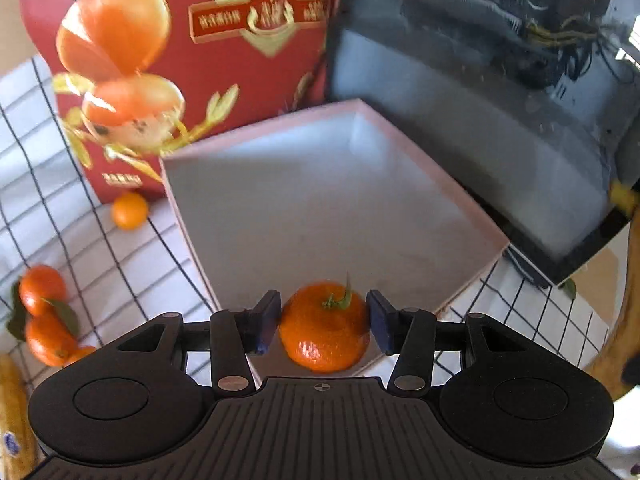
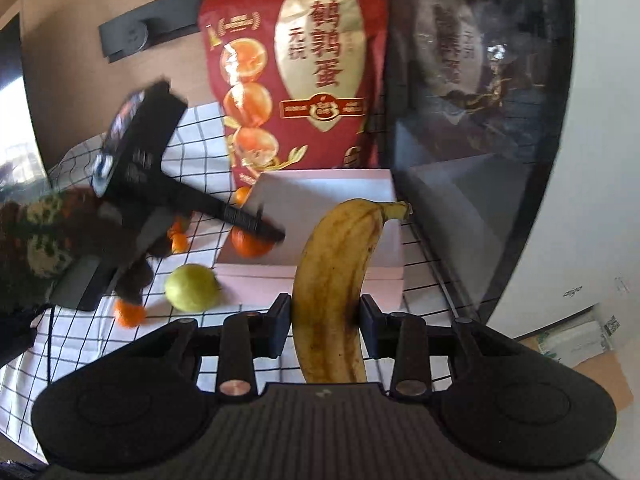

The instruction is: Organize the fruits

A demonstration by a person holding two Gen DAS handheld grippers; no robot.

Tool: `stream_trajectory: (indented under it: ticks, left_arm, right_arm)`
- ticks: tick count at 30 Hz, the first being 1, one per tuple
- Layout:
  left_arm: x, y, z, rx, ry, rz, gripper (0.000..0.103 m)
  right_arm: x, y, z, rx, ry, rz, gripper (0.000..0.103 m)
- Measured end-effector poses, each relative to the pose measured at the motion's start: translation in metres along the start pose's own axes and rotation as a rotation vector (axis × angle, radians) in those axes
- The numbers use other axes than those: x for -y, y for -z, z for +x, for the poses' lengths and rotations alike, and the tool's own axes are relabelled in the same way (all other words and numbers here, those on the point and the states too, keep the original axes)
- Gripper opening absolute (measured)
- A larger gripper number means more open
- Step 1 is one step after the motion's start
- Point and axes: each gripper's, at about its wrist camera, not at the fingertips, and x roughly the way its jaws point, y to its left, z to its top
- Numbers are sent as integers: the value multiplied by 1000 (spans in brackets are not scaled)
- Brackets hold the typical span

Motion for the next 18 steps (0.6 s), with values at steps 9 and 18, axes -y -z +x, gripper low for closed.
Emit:
stream_trajectory:
  ticks: [9,18]
  left_arm:
    - [-18,11,-62,198,-5,-98,53]
    - [-55,87,-125,282,-79,-352,51]
  right_arm:
    - [12,-71,35,57,-114,-16,36]
    - [-14,-104,155,-118,-162,-130,36]
